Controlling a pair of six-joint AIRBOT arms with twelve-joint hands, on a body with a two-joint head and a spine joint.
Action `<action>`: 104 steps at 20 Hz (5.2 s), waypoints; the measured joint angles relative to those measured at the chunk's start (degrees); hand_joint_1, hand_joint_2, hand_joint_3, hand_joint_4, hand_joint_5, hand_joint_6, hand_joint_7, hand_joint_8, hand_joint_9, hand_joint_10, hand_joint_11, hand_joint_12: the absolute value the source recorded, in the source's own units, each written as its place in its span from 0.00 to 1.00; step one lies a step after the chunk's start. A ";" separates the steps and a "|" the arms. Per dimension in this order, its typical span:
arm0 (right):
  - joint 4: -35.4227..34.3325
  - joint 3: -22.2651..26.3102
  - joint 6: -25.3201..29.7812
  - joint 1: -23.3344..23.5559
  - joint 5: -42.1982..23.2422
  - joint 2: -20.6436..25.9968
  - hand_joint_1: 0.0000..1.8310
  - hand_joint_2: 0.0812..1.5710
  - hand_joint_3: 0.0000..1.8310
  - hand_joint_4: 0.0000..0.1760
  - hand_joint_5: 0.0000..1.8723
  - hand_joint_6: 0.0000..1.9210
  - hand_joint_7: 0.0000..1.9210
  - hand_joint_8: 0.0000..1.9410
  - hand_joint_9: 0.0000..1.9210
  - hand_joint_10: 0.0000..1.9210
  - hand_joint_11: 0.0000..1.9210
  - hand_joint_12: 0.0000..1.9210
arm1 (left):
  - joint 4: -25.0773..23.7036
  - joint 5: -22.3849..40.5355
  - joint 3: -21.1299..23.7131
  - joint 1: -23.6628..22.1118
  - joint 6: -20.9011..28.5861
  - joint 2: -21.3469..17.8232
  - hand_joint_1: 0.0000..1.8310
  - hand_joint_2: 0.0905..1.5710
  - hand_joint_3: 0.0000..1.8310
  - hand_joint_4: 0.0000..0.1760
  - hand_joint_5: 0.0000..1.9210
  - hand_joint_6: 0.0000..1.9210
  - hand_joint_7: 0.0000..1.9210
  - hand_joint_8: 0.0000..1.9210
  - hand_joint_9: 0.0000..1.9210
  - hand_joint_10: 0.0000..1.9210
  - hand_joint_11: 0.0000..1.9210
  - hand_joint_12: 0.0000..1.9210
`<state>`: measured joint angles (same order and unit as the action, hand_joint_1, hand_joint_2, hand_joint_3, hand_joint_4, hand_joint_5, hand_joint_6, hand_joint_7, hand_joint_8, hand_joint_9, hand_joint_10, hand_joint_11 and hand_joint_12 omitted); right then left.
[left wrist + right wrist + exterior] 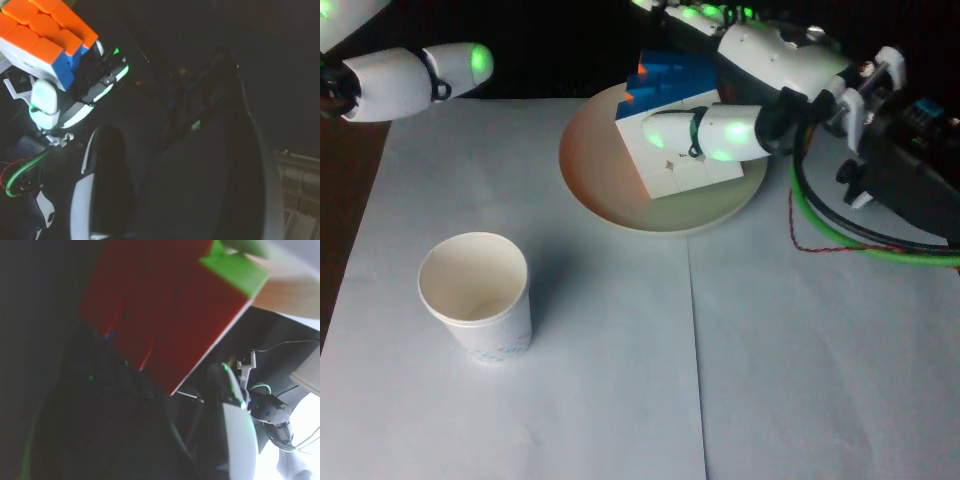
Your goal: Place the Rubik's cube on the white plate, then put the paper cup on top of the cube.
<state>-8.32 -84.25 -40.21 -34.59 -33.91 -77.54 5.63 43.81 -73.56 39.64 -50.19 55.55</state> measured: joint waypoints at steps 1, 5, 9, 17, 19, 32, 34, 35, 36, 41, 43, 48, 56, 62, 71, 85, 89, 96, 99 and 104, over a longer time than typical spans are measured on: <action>0.17 0.09 0.00 0.02 0.00 0.48 0.24 0.67 0.00 0.54 0.00 0.00 0.00 0.00 0.00 0.00 0.00 0.06 | 0.17 0.09 0.00 0.00 0.00 0.00 0.12 0.82 0.00 0.62 0.00 0.00 0.00 0.00 0.00 0.00 0.00 0.00; 0.85 1.77 0.02 -0.74 -0.11 3.21 0.24 0.69 0.00 0.31 0.00 0.00 0.00 0.00 0.00 0.00 0.00 0.18 | 0.42 0.42 0.00 0.37 0.00 0.00 0.11 0.82 0.00 0.63 0.00 0.00 0.00 0.00 0.00 0.00 0.00 0.00; 5.40 3.61 0.07 -0.83 0.00 5.29 0.18 0.68 0.00 0.26 0.00 0.00 0.00 0.00 0.03 0.01 0.00 0.67 | 0.61 0.22 0.07 0.76 -0.04 -0.02 0.10 0.82 0.00 0.53 0.00 0.00 0.00 0.00 0.00 0.00 0.01 0.00; 17.99 4.81 0.13 -1.38 6.99 7.56 0.14 0.77 0.01 0.00 0.00 0.00 0.00 0.00 0.00 0.00 0.00 0.00 | 1.44 0.44 0.07 0.94 0.00 -0.09 0.09 0.82 0.00 0.59 0.00 0.00 0.00 0.00 0.00 0.00 0.00 0.00; 21.86 5.99 0.20 -1.01 8.70 8.59 0.11 0.76 0.00 0.00 0.00 0.00 0.00 0.00 0.00 0.00 0.00 0.00 | 1.42 1.01 0.17 1.38 -0.02 -0.15 0.07 0.81 0.00 0.55 0.00 0.00 0.00 0.00 0.00 0.00 0.00 0.00; 25.90 9.75 0.28 -0.59 9.84 11.82 0.20 0.77 0.00 0.62 0.00 0.00 0.00 0.00 0.00 0.00 0.00 0.00 | 2.56 1.81 0.76 2.78 -0.02 -0.85 0.11 0.81 0.00 0.59 0.00 0.00 0.00 0.00 0.00 0.00 0.00 0.00; 26.23 11.63 0.28 0.07 9.86 13.22 0.19 0.77 0.00 0.41 0.00 0.00 0.00 0.00 0.00 0.00 0.00 0.00 | 2.82 1.64 0.79 2.86 -0.02 -0.85 0.08 0.81 0.00 0.62 0.00 0.00 0.00 0.00 0.00 0.00 0.00 0.00; 26.84 12.50 0.28 0.22 9.35 13.99 0.19 0.77 0.00 0.36 0.00 0.00 0.00 0.00 0.00 0.00 0.00 0.00 | 2.75 1.64 0.81 2.86 0.00 -0.96 0.10 0.81 0.00 0.63 0.00 0.00 0.00 0.00 0.00 0.00 0.00 0.00; 26.97 14.01 0.28 0.48 7.58 15.72 0.22 0.77 0.00 0.68 0.00 0.00 0.00 0.00 0.00 0.00 0.00 0.00 | 2.82 1.73 0.90 2.86 0.00 -1.20 0.10 0.81 0.00 0.67 0.00 0.00 0.00 0.00 0.00 0.00 0.00 0.00; 23.71 20.59 -2.01 0.74 -0.07 24.39 0.17 0.77 0.00 0.15 0.00 0.00 0.00 0.00 0.01 0.01 0.00 0.40 | 2.82 3.23 3.19 4.61 -0.02 -3.19 0.11 0.79 0.00 0.54 0.00 0.00 0.00 0.00 0.00 0.00 0.00 0.00; 17.16 26.23 -12.26 -0.42 -3.54 29.64 0.21 0.78 0.00 0.29 0.01 0.00 0.02 0.01 0.06 0.04 0.00 0.43 | 2.56 4.33 4.61 5.40 -0.02 -4.52 0.19 0.78 0.00 0.69 0.00 0.00 0.00 0.00 0.00 0.00 0.00 0.00; 13.29 30.12 -13.49 -7.32 -10.54 35.32 0.39 0.84 0.00 0.00 0.00 0.60 0.06 0.55 0.07 0.68 0.02 0.93 | 0.22 8.24 9.27 9.03 -0.02 -8.87 0.24 0.72 0.00 0.55 0.00 0.00 0.00 0.00 0.00 0.00 0.01 0.00; 3.48 30.47 -13.55 -14.86 -14.08 35.85 0.46 0.94 0.00 0.00 0.20 0.98 0.06 0.80 0.07 0.88 0.05 1.00 | -8.72 12.37 14.97 13.38 6.16 -13.79 0.35 0.60 0.00 0.65 0.01 0.00 0.00 0.00 0.00 0.00 0.00 0.42; 2.84 30.49 -13.55 -15.87 -14.19 35.17 0.51 0.86 0.00 0.00 0.05 0.87 0.04 0.82 0.06 0.90 0.06 1.00 | -16.70 13.00 17.31 14.95 13.35 -15.78 0.36 0.62 0.00 0.67 0.00 0.00 0.00 0.00 0.00 0.00 0.00 0.26; 1.92 30.42 -13.55 -16.31 -14.21 34.99 0.50 0.83 0.00 0.00 0.00 0.72 0.02 0.69 0.02 0.85 0.01 1.00 | -25.00 10.05 19.04 15.23 20.20 -15.47 0.42 0.63 0.00 0.81 0.00 0.00 0.00 0.00 0.00 0.00 0.00 0.00; 1.90 30.40 -13.55 -16.31 -14.23 34.93 0.50 0.83 0.00 0.00 0.00 0.70 0.03 0.68 0.03 0.85 0.02 1.00 | -25.57 2.27 16.41 16.31 20.41 -9.57 0.60 0.76 0.00 0.79 0.20 0.03 0.13 0.03 0.00 0.42 0.00 0.74; 1.92 30.40 -13.57 -16.31 -14.23 34.93 0.48 0.84 0.00 0.00 0.00 0.70 0.02 0.69 0.02 0.84 0.01 1.00 | -25.57 2.64 16.41 16.31 20.02 -9.57 0.61 0.78 0.00 0.44 0.11 0.45 0.00 0.48 0.00 0.53 0.00 0.64; 1.84 30.40 -13.55 -16.41 -14.21 34.77 0.48 0.85 0.00 0.00 0.00 0.68 0.02 0.69 0.01 0.84 0.00 1.00 | -25.33 2.78 16.41 16.33 19.78 -9.57 0.68 0.77 0.01 0.48 0.06 0.69 0.00 0.63 0.01 0.74 0.00 0.85; 1.86 30.40 -13.55 -16.46 -14.23 34.64 0.48 0.85 0.00 0.00 0.00 0.70 0.03 0.71 0.03 0.85 0.00 1.00 | -24.39 4.44 16.59 16.33 18.64 -9.73 0.69 0.74 0.00 0.25 0.05 0.69 0.00 0.65 0.00 0.80 0.00 0.97; 1.46 30.27 -13.55 -16.46 -14.25 34.42 0.48 0.84 0.00 0.00 0.00 0.71 0.03 0.71 0.04 0.86 0.01 1.00 | -21.51 10.86 18.47 16.11 14.64 -13.90 0.67 0.76 0.00 0.45 0.00 0.78 0.00 0.63 0.00 0.83 0.02 1.00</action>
<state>-6.85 -53.98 -53.76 -51.05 -48.16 -43.11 -15.88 54.68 -55.09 55.75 -35.55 41.65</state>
